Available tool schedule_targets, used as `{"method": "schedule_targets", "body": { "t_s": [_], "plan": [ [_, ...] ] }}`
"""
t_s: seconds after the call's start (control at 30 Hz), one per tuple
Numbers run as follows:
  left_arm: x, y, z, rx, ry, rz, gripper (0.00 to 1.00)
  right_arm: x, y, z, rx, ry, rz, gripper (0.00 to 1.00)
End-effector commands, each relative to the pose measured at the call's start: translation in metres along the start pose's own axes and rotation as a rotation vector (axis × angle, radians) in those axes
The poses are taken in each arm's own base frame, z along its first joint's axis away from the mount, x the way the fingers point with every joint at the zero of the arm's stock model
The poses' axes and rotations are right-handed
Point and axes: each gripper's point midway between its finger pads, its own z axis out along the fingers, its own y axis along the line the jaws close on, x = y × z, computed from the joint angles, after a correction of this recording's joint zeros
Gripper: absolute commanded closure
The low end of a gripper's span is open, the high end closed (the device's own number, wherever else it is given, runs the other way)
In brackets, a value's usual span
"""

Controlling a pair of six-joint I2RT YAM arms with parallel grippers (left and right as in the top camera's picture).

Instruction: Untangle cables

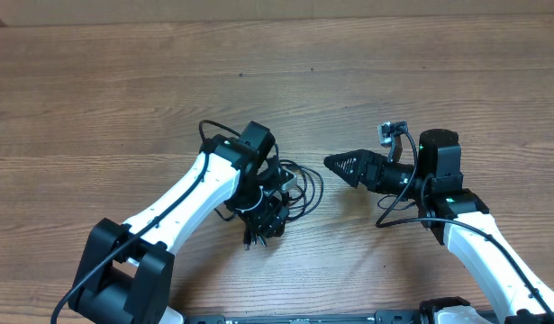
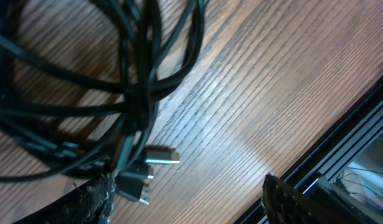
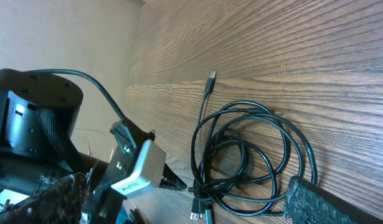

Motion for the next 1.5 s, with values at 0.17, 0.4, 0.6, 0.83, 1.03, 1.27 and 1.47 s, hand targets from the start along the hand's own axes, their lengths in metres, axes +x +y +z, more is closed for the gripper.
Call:
{"method": "schedule_targets", "body": {
  "t_s": [0.17,0.4,0.6,0.83,1.03,1.27,1.47],
  "plan": [
    [-0.026,0.004,0.012,-0.039,-0.107,-0.044,0.27,-0.005,0.004,0.0,0.001,-0.012,-0.02,0.0],
    [-0.027,0.008,0.014,-0.058,-0.115,-0.061,0.3,-0.004,0.004,0.0,0.004,-0.008,-0.014,0.0],
    [-0.034,0.01,0.014,-0.063,-0.141,-0.047,0.73,-0.004,0.003,0.0,0.005,-0.006,-0.011,0.0],
    [-0.042,0.01,0.013,-0.068,-0.173,-0.028,0.92,-0.001,0.001,0.0,0.012,0.003,0.003,0.0],
    [-0.046,0.011,0.012,-0.069,-0.189,-0.022,0.81,-0.001,0.001,0.0,0.012,0.003,0.003,0.0],
    [-0.062,0.013,0.013,-0.075,-0.243,-0.002,0.84,-0.001,0.001,0.0,0.015,0.002,0.003,0.0],
    [-0.057,0.016,0.033,-0.042,-0.185,-0.022,0.94,-0.002,-0.001,0.0,0.025,-0.004,0.003,0.0]
  ]
}}
